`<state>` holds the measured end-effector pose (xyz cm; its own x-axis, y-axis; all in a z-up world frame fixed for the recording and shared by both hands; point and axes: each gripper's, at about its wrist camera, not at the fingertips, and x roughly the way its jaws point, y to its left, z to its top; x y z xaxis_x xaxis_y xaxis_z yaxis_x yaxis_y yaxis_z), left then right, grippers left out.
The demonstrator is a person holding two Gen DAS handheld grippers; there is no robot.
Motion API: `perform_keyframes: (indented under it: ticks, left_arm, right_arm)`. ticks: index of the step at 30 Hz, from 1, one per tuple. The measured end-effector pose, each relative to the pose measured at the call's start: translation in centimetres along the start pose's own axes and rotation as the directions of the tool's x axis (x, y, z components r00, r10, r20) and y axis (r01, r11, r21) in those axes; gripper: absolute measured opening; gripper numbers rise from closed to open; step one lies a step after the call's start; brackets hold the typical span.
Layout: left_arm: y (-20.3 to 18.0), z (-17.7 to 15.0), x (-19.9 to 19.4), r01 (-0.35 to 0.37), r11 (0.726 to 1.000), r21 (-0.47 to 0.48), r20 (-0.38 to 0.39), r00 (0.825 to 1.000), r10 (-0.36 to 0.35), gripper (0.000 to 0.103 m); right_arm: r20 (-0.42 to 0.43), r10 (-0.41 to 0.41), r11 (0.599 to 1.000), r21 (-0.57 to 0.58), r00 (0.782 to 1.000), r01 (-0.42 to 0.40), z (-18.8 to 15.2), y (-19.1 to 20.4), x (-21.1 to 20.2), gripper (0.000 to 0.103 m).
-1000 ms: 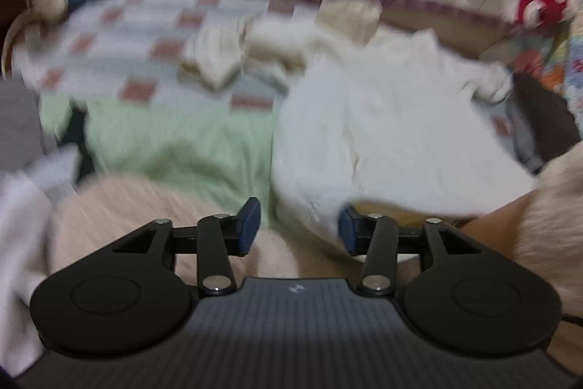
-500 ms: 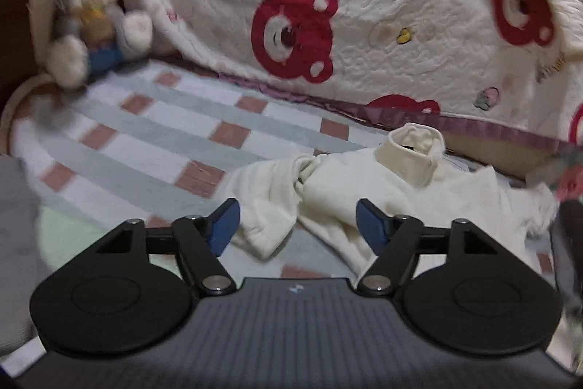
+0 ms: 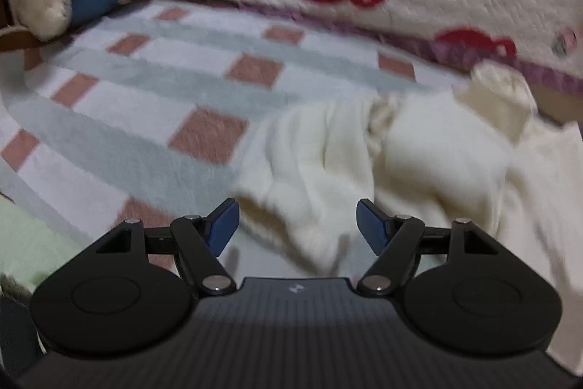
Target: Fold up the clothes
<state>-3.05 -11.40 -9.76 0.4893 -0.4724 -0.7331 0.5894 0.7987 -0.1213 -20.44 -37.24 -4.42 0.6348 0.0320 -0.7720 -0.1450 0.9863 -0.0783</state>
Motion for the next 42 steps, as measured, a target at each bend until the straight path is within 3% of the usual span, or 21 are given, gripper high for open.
perform_keyframes:
  ticks: [6, 9, 13, 15, 17, 18, 19, 23, 26, 30, 33, 34, 35, 37, 39, 42]
  left_arm:
    - [-1.3, 0.0, -0.8, 0.051, 0.996, 0.074, 0.080, 0.995, -0.057, 0.071]
    - [-2.2, -0.2, 0.6, 0.035, 0.991, 0.126, 0.049, 0.998, -0.041, 0.071]
    - [-2.8, -0.7, 2.7, 0.008, 0.984, 0.175, -0.021, 1.000, -0.004, 0.071]
    - [-2.6, -1.0, 3.5, -0.033, 0.980, 0.197, -0.054, 0.998, 0.045, 0.071]
    - [-2.3, -1.2, 3.9, -0.056, 0.979, 0.197, -0.067, 0.995, 0.070, 0.071]
    - [-2.1, -1.2, 4.1, -0.060, 0.980, 0.191, -0.071, 0.995, 0.075, 0.071]
    - [-1.9, -1.2, 4.2, -0.060, 0.982, 0.180, -0.073, 0.995, 0.074, 0.071]
    - [-1.8, -0.9, 4.2, -0.074, 0.983, 0.170, -0.049, 0.995, 0.084, 0.071]
    - [-2.3, -0.7, 4.3, -0.074, 0.978, 0.196, -0.038, 0.996, 0.083, 0.071]
    - [-2.6, -0.1, 5.8, -0.083, 0.976, 0.202, -0.056, 0.994, 0.096, 0.071]
    - [-2.4, 0.3, 7.1, -0.104, 0.975, 0.197, -0.072, 0.990, 0.120, 0.070]
    - [-2.3, 0.4, 7.3, -0.111, 0.974, 0.196, -0.072, 0.989, 0.127, 0.065]
    - [-2.2, 0.6, 7.2, -0.112, 0.974, 0.195, -0.069, 0.989, 0.127, 0.043]
    - [-1.6, 1.1, 6.8, -0.110, 0.978, 0.177, -0.068, 0.990, 0.123, 0.022]
    - [-0.7, 2.0, 5.4, -0.139, 0.980, 0.143, -0.012, 0.990, 0.142, 0.019]
    - [1.1, 3.9, 1.6, -0.192, 0.979, 0.065, 0.117, 0.976, 0.184, 0.019]
  right_arm:
    - [0.006, -0.022, 0.999, -0.042, 1.000, 0.022, 0.0, 1.2, 4.3, 0.047]
    - [0.009, -0.033, 0.997, -0.063, 0.999, 0.034, 0.0, 1.9, 6.4, 0.048]
    - [0.006, -0.112, 0.985, -0.134, 0.994, 0.112, 0.5, 3.0, 9.5, 0.066]
    - [0.009, -0.134, 0.977, -0.167, 0.991, 0.134, 0.6, 3.0, 11.0, 0.068]
    - [0.025, -0.129, 0.981, -0.144, 0.991, 0.131, 0.7, 2.2, 11.9, 0.061]
    - [0.043, -0.114, 0.988, -0.102, 0.992, 0.118, 0.8, 1.5, 11.8, 0.026]
    - [0.063, -0.101, 0.993, -0.060, 0.993, 0.105, 0.9, 0.7, 11.7, 0.011]
    - [0.169, -0.102, 0.977, 0.200, 0.980, 0.067, 0.4, -4.1, 9.1, 0.010]
    - [0.163, -0.136, 0.939, 0.336, 0.977, 0.074, -1.0, -7.3, 8.4, 0.010]
    - [0.109, -0.119, 0.894, 0.445, 0.987, 0.059, -3.1, -9.4, 9.0, 0.011]
    - [0.106, -0.113, 0.885, 0.462, 0.988, 0.052, -4.1, -9.5, 9.1, 0.015]
    - [0.107, -0.111, 0.884, 0.466, 0.988, 0.049, -4.4, -9.5, 9.1, 0.018]
    - [0.111, -0.108, 0.880, 0.473, 0.988, 0.043, -4.5, -9.5, 9.0, 0.020]
    - [0.126, -0.099, 0.870, 0.493, 0.987, 0.025, -4.5, -9.5, 8.6, 0.028]
    - [0.140, -0.091, 0.860, 0.511, 0.986, 0.007, -4.5, -9.3, 8.1, 0.031]
    - [0.167, -0.056, 0.858, 0.513, 0.984, -0.039, -4.4, -8.6, 6.7, 0.031]
